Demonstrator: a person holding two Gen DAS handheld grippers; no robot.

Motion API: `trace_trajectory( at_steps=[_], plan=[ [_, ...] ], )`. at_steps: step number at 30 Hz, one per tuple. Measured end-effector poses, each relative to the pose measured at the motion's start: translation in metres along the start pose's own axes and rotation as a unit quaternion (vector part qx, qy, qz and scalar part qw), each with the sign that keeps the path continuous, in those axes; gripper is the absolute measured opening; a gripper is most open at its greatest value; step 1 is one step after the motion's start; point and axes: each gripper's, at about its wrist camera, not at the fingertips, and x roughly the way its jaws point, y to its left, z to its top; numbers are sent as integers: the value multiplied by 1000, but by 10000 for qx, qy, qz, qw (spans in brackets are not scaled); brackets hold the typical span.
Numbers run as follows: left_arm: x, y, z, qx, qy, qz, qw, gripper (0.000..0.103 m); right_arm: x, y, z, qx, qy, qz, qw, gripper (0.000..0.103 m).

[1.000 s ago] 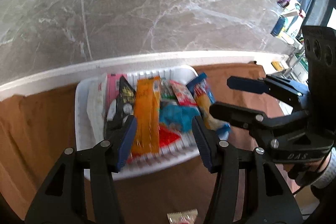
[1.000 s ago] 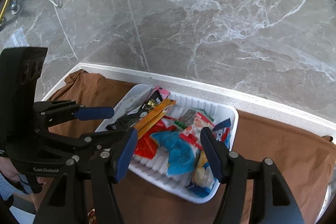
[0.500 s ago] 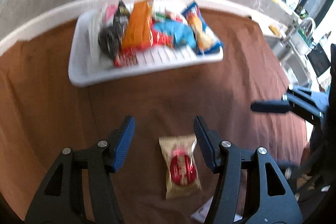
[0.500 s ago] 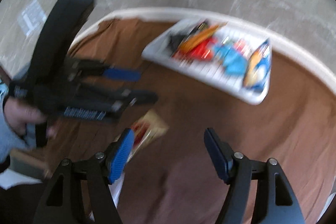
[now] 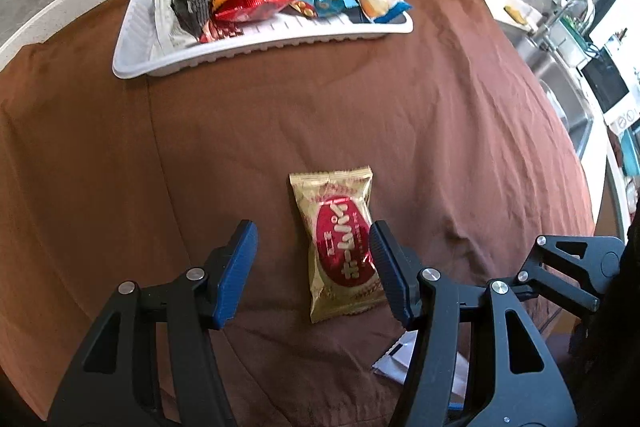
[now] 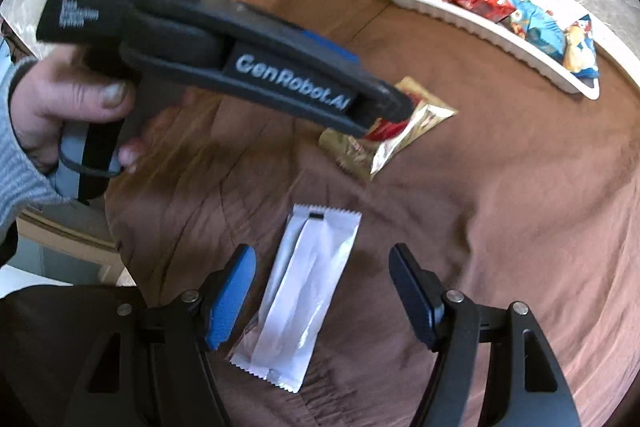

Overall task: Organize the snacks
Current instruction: 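Grasp the gold-red cake packet with the left tool while the right tool grasps the white long packet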

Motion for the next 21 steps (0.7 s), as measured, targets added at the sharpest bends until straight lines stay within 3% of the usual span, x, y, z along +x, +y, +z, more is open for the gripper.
trace_trajectory(
  at_steps=[7,21],
  plan=[
    [7,2,-2,106,53,-73,9999,56,12,25,-12,-370,291,-369,9982,79],
    [14,-2,1,264,120,-286,9992,60,16,60,-23,-542,264,-813,9949,80]
  ],
)
